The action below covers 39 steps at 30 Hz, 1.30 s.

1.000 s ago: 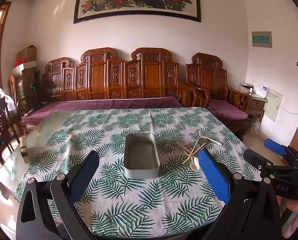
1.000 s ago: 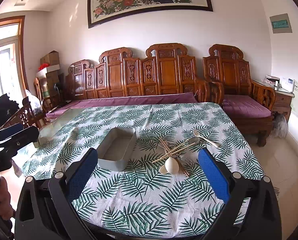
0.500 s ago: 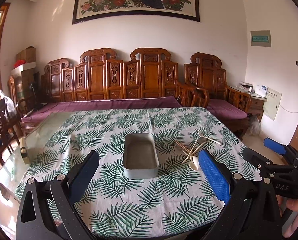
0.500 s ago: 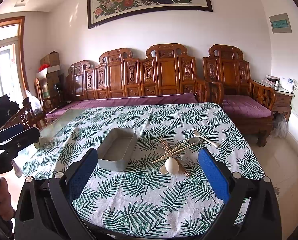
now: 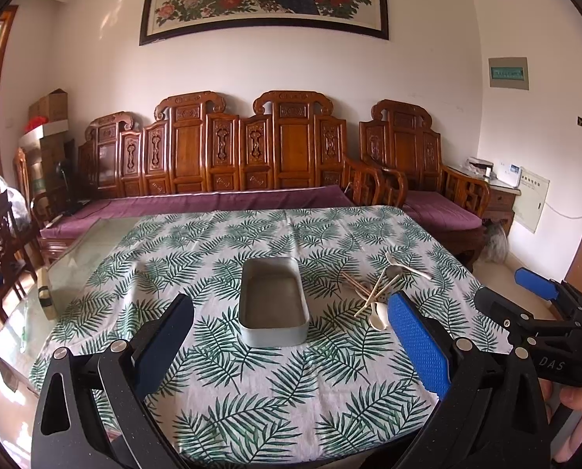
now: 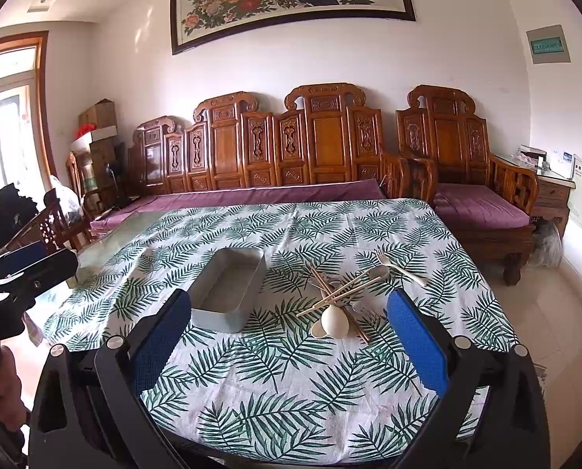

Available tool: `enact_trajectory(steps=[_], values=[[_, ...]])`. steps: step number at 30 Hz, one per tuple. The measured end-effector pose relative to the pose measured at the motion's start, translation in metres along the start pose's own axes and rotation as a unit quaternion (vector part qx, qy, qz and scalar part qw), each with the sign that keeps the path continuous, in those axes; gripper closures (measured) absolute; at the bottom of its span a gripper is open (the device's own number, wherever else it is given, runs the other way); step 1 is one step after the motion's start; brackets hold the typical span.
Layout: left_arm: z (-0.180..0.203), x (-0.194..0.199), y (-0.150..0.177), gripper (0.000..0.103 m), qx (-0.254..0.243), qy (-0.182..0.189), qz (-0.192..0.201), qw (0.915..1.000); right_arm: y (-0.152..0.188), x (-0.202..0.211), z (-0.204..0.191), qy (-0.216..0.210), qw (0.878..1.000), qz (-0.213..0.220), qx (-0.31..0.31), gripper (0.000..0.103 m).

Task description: Organize utensils

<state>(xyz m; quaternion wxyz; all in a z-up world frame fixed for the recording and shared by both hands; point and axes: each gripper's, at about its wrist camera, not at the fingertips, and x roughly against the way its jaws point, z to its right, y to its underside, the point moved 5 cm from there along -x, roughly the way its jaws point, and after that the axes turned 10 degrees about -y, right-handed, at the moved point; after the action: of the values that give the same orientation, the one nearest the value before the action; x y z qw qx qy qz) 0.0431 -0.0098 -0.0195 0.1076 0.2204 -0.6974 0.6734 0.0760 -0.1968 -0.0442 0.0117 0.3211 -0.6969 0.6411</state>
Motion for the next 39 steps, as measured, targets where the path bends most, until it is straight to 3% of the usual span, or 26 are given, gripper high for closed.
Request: enact_trajectory(steps=[6,13,31,35,39], values=[[0.004,-0.021,0.009,0.006,-0.012,0.005,-0.019,0.9997,0.006,-0.016,0.012,-0.003,1.0,-0.014,0.0,0.003],[0.016,-0.058,0.018,0.006,-0.031,0.035,-0.046,0.9978,0.017,-0.05,0.037,-0.001,0.999,-0.045,0.013,0.004],[0.08,-0.147,0.025,0.008,-0.088,0.106,-0.096,0.9858,0.025,-0.161,0.124,-0.002,0.989,-0.145,0.001,0.038],[0.094,-0.168,0.029,0.015,-0.093,0.115,-0.113,0.9825,0.032,-0.184,0.144,-0.002,0.987,-0.162,-0.007,0.049],[0.109,-0.19,0.032,0.025,-0.099,0.123,-0.131,0.9787,0.039,-0.196,0.161,-0.006,0.985,-0.173,-0.018,0.053]])
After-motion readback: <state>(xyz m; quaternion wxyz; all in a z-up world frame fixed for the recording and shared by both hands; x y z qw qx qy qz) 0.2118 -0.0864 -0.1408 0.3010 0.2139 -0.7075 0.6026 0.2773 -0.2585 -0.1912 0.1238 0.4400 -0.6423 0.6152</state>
